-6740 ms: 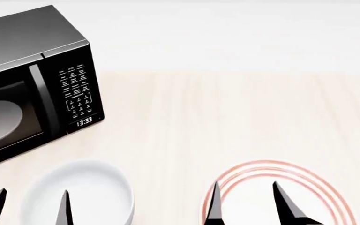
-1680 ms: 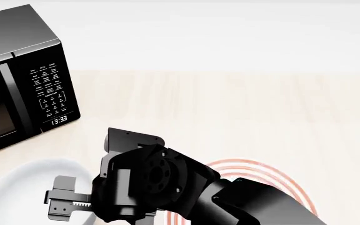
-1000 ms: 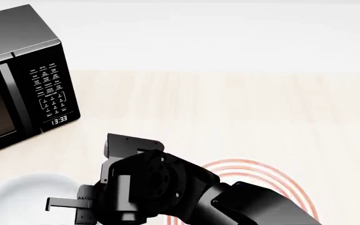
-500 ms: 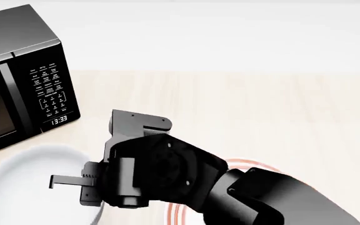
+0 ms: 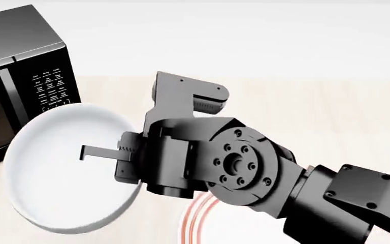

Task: Put the white bowl to the right of the plate.

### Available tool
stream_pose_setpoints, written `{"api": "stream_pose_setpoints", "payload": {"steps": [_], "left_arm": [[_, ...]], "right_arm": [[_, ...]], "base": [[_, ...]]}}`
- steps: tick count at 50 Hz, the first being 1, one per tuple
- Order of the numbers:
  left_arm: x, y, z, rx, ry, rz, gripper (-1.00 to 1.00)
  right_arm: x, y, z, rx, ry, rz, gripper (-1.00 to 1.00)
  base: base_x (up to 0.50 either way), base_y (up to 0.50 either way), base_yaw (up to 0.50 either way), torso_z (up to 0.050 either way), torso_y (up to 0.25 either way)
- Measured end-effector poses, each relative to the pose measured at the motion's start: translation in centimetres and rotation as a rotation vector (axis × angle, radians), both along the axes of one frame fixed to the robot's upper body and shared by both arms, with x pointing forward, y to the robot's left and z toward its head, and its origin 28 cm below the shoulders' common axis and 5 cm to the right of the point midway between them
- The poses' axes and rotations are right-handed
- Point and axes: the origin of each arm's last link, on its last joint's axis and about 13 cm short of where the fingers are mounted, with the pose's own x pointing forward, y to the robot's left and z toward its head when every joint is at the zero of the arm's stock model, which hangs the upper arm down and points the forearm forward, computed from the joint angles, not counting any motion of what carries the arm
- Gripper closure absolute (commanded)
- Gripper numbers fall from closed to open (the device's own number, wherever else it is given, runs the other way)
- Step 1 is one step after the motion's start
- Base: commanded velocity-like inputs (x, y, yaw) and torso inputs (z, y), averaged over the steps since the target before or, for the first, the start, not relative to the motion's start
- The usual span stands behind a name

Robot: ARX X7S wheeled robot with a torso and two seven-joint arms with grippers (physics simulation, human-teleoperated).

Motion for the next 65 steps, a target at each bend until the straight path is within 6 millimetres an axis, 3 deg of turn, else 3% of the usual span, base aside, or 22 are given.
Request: {"api": "stream_pose_setpoints", "payload": {"steps": [13, 31, 53, 65], "left_arm": [[0.1, -0.1, 0.0, 0.004, 0.004, 0.003, -1.00], [0.3, -0.2, -0.1, 0.010, 0.008, 0.003, -1.00], [0.5, -0.4, 0.1, 0.016, 0.016, 0.005, -1.00], [0.6, -0.4, 0.1, 0.019, 0.022, 0.007, -1.00]], "right_arm": [[0.5, -3.6, 2.5, 0.045, -0.047, -0.190, 1.00], [2.3, -9.5, 4.1, 0.129, -0.031, -0.485, 1.00], [4.1, -17.8, 3.4, 0.219, 0.034, -0.767, 1.00], [3.4, -22.3, 2.8, 0.242, 0.048, -0.911, 1.00]], "base": [[0.00, 0.00, 0.00, 0.000, 0.000], [0.00, 0.00, 0.00, 0.000, 0.001], [0.00, 0.00, 0.00, 0.000, 0.000], [0.00, 0.00, 0.00, 0.000, 0.001]]}}
